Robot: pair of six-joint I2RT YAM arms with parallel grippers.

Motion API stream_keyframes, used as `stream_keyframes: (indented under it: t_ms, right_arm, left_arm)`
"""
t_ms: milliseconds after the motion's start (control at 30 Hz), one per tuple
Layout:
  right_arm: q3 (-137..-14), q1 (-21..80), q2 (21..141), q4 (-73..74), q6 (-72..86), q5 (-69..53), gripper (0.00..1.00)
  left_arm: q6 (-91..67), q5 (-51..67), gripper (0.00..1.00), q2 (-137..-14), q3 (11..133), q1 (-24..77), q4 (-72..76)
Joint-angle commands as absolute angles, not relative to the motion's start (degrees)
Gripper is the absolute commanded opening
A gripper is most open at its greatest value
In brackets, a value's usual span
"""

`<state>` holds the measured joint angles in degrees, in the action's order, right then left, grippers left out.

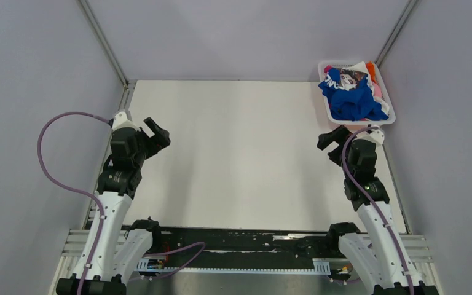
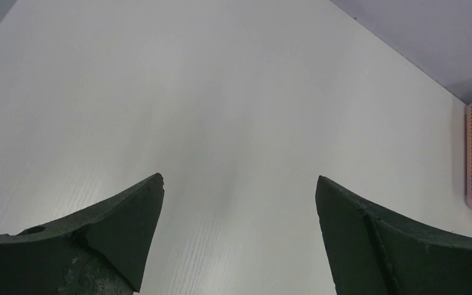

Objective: Fold and stack the t-shirts
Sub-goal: Grab crumpled tshirt from bin with the right arm

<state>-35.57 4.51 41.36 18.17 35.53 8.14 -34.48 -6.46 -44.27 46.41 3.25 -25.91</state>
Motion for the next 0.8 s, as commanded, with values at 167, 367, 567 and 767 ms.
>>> stream_keyframes:
  t_ms: [167,367,567,767]
  right_arm:
    - [-40.41,4.42,44.87,12.57,29.56,11.96,1.00]
    - [-50.95,4.17,56.50,13.81,24.39,15.52,1.00]
    - [-65.25,-0.93,73.94,13.97,23.79,14.74,1.00]
    - [-83.54,-5.34,94.42,14.73,19.89,16.61,1.00]
  left_arm:
    - [-33.97,-9.82,1.00,-44.37,48.86,2.99,-23.46]
    - [-34.65,-14.80,1.00,-44.38,49.39,2.99,-22.54]
    - [-34.97,-16.10,1.00,-45.14,48.59,3.04,-22.15]
    - [-33.93,-16.41,1.00,-48.26,49.61,3.02,-22.59]
